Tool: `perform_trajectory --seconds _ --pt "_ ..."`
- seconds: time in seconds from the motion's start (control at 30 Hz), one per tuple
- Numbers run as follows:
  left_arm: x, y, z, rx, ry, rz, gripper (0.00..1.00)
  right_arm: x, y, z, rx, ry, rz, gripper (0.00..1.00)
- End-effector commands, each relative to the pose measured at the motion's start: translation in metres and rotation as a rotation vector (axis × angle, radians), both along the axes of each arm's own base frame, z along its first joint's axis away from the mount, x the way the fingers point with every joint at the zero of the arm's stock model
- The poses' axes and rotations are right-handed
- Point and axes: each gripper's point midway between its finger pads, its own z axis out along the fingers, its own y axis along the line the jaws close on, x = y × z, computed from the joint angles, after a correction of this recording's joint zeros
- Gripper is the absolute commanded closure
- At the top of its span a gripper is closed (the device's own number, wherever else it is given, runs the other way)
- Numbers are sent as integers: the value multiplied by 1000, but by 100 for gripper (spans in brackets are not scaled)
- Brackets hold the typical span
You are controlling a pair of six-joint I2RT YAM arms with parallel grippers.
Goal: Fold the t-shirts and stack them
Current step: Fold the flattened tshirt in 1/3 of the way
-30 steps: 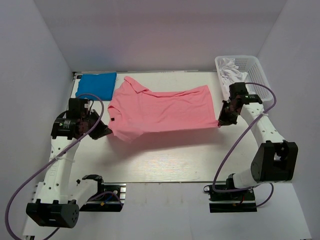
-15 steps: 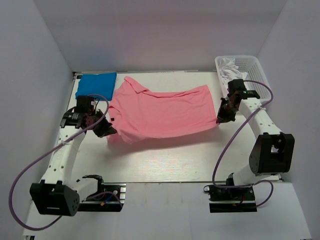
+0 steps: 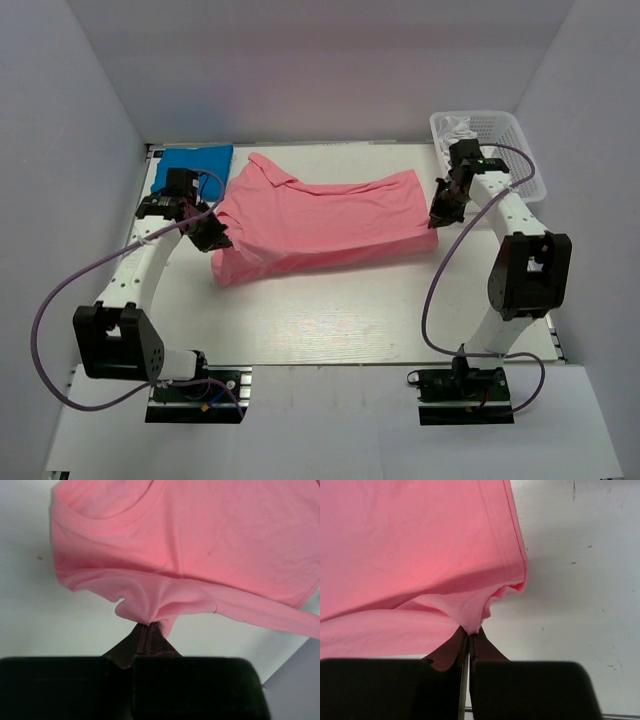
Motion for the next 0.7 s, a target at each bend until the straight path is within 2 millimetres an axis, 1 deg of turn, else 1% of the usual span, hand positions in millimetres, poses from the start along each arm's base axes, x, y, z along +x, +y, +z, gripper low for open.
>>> perform_trajectory --seconds 0.0,0.03,0.07,0.1,0.13,0.17,0.2,0.23,0.27,0.3,0.33,0.37,0.4,0.43,0.47,0.5,0.53,0.57,0.6,0.63,0.67 --pt "28 9 13 42 -101 17 100 13 1 4 1 -9 5 100" --pt "31 9 15 41 -114 18 100 18 1 4 4 -17 6 100" --pt "36 8 9 42 -105 17 100 24 1 7 4 -30 -4 100" --pt "43 8 8 41 -122 18 100 28 1 4 3 -30 -6 100" --pt "49 8 6 40 -129 18 100 35 1 7 5 -50 -10 100" --pt "55 7 -2 41 -119 18 100 41 2 2 5 -42 -15 100" --pt "64 5 -3 32 -141 14 100 43 2 0 3 -35 -21 100" --pt "68 2 -7 18 -136 5 100 48 3 1 4 -41 -18 100" --pt "68 0 -14 11 -116 0 100 52 3 -4 5 -32 -20 100" --pt "78 0 -19 17 -121 -11 100 53 4 -6 6 -29 -18 100" --pt "83 0 -20 16 -128 -11 100 58 5 -6 7 -41 -15 100" --pt "86 2 -23 25 -129 -5 100 60 8 -10 26 -37 -7 100" --pt "97 5 -20 48 -161 0 100 66 9 -14 26 -52 9 100" --pt "103 10 -27 73 -154 14 100 73 10 -19 27 -60 14 100" --pt "110 11 -28 81 -163 20 100 77 11 -15 30 -79 20 92" --pt "122 11 -21 84 -193 13 100 82 13 -18 28 -91 31 90" --pt "132 12 -21 90 -213 19 99 88 14 -17 30 -104 34 90" --pt "141 9 -33 83 -195 -2 95 92 16 -15 37 -117 43 90" --pt "156 7 -26 80 -219 -16 91 97 17 -10 33 -144 56 78" --pt "159 6 -32 82 -186 -18 82 102 20 -8 35 -166 76 68" --pt "162 0 -35 61 -159 -55 50 104 24 0 49 -182 85 49"
